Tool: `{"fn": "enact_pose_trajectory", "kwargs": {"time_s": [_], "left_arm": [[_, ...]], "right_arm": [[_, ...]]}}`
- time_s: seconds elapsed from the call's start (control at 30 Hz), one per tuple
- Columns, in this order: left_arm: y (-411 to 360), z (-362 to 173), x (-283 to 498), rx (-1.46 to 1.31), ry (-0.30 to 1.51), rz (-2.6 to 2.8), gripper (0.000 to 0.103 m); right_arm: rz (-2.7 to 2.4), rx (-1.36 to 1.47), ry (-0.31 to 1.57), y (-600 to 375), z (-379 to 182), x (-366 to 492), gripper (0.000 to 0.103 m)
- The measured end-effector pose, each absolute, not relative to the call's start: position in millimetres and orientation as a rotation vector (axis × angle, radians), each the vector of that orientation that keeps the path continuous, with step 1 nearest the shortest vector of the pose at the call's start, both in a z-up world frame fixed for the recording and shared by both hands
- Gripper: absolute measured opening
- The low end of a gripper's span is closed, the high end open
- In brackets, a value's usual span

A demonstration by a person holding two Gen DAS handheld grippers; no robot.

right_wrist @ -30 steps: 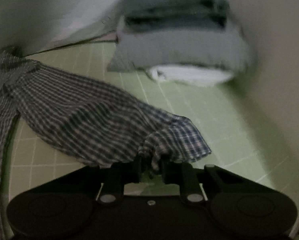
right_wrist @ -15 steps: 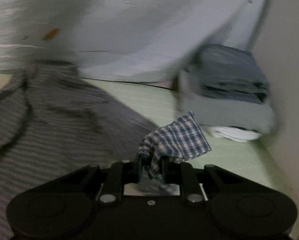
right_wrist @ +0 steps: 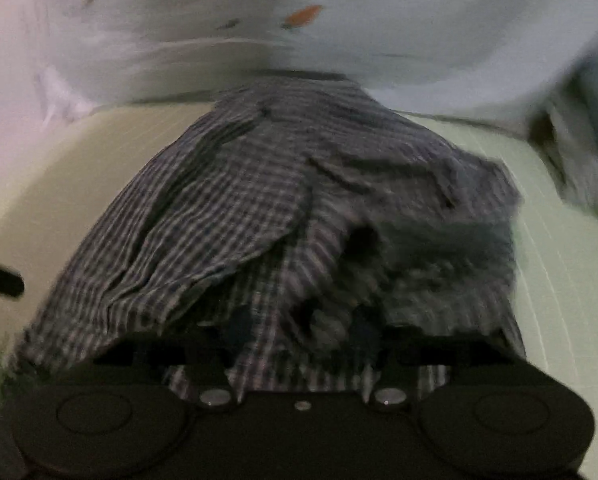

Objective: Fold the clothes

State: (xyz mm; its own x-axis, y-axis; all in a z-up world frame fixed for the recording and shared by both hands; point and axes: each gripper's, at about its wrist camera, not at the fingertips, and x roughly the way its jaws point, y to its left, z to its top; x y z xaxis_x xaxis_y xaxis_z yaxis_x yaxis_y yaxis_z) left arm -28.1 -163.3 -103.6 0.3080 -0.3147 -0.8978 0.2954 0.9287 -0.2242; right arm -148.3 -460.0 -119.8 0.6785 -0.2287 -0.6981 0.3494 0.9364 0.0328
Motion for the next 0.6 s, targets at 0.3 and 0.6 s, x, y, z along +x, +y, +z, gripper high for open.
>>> {"fn": "enact_pose_trajectory", "kwargs": {"time_s": [0.3,0.6], "left_arm": [[-215,-99,-54,0.054,1.137,-0.485,0.103],[-298,-93,-73,0.053,1.027,-0.594,0.083]], "right_arm": [[-0.619,0.267,0.707,-525,-113,-215,0.101],[-0.708,0.25,0.811,-597,-132,-255,0.101]]}}
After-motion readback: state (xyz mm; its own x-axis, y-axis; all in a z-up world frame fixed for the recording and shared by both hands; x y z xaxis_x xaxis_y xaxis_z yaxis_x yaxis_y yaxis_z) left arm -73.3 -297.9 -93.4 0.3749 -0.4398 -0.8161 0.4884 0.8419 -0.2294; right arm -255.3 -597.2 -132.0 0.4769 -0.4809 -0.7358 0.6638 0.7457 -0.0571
